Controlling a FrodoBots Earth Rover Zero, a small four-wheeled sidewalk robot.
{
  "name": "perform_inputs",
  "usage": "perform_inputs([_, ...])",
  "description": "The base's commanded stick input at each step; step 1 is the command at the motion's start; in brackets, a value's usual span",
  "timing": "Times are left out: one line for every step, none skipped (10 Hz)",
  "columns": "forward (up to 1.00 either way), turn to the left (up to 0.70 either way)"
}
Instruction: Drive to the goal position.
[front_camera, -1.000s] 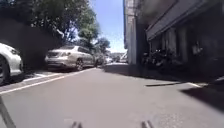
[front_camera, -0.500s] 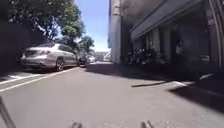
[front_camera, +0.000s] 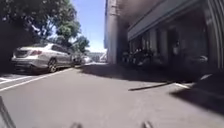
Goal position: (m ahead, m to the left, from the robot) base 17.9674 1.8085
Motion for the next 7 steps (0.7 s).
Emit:
perform_inputs([0.45,0.0])
perform_inputs([0.45,0.0])
perform_inputs([0.45,0.0])
perform_inputs([0.45,0.0])
perform_inputs([0.45,0.12])
perform_inputs([0.45,0.25])
perform_inputs([0.45,0.27])
